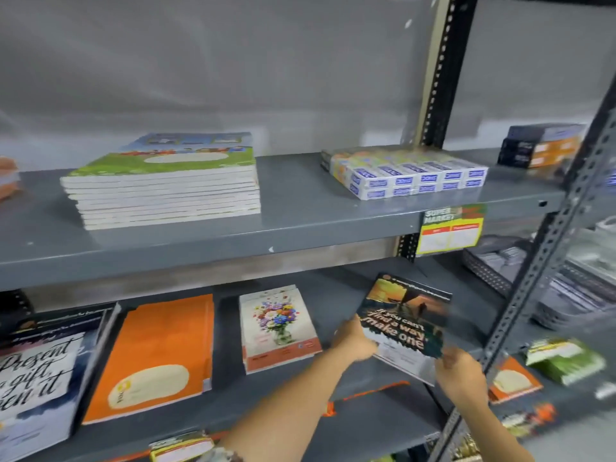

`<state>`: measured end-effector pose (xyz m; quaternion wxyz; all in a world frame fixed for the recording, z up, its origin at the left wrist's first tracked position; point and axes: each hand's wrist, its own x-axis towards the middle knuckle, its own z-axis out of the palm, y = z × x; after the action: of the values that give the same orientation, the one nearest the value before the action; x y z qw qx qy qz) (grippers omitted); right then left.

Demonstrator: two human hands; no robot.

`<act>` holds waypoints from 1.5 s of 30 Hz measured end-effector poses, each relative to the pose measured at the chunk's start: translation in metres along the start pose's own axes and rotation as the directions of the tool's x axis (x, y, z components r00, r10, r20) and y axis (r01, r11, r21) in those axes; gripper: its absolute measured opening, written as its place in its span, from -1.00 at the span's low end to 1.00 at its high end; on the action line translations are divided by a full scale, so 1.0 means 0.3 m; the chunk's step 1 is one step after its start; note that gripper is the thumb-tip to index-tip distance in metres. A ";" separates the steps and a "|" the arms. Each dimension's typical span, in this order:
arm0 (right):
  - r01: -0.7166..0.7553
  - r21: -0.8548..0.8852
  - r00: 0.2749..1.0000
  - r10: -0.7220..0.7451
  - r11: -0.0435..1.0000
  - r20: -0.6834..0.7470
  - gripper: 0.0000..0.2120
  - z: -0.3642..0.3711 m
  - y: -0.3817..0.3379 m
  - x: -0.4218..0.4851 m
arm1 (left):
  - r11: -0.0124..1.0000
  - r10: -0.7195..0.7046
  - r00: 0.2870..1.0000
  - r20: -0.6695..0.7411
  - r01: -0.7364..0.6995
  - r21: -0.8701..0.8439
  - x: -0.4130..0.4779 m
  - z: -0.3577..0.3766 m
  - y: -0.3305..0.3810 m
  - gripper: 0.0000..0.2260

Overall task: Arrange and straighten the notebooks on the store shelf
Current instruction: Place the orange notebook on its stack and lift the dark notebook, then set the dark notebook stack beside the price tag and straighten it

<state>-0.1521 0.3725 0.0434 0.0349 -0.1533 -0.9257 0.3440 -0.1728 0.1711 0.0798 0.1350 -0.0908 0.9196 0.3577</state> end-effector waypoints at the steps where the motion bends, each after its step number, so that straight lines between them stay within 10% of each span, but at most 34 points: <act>1: -0.027 0.004 1.000 0.027 1.000 0.013 -0.88 0.009 0.031 0.014 | 0.998 -0.025 1.000 -0.014 0.026 0.052 0.021 0.028 0.002 -0.38; 10: -0.470 0.498 0.882 0.355 0.729 0.311 -0.88 0.025 0.096 0.085 | 0.957 -0.288 0.956 -0.062 0.290 0.026 0.118 0.070 -0.013 -0.51; 19: -0.323 0.516 0.945 0.294 0.793 0.141 -0.70 -0.083 0.044 0.049 | 0.981 -0.192 0.979 -0.070 0.190 -0.029 0.048 0.023 -0.009 -0.74; 28: -0.040 0.592 0.987 -0.059 0.805 0.147 -0.69 0.074 -0.416 -0.248 | 0.976 -0.106 0.918 -0.381 0.022 -0.219 -0.293 -0.400 -0.344 -0.84; 38: 0.307 0.495 0.753 -0.526 0.813 0.397 -0.86 0.589 -1.019 -0.885 | 0.877 -0.434 0.637 -0.637 0.140 -0.459 -0.884 -0.818 -1.211 -0.58; 45: 0.460 0.245 0.629 -0.507 0.854 0.589 -0.86 0.887 -1.217 -1.166 | 0.852 -0.520 0.558 -0.647 0.395 -0.344 -1.058 -0.915 -1.520 -0.64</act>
<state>0.0404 -0.1634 0.0918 -0.1832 0.2273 -0.8753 0.3854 0.1977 -0.3256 0.0847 -0.1558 -0.4700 0.8089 0.3171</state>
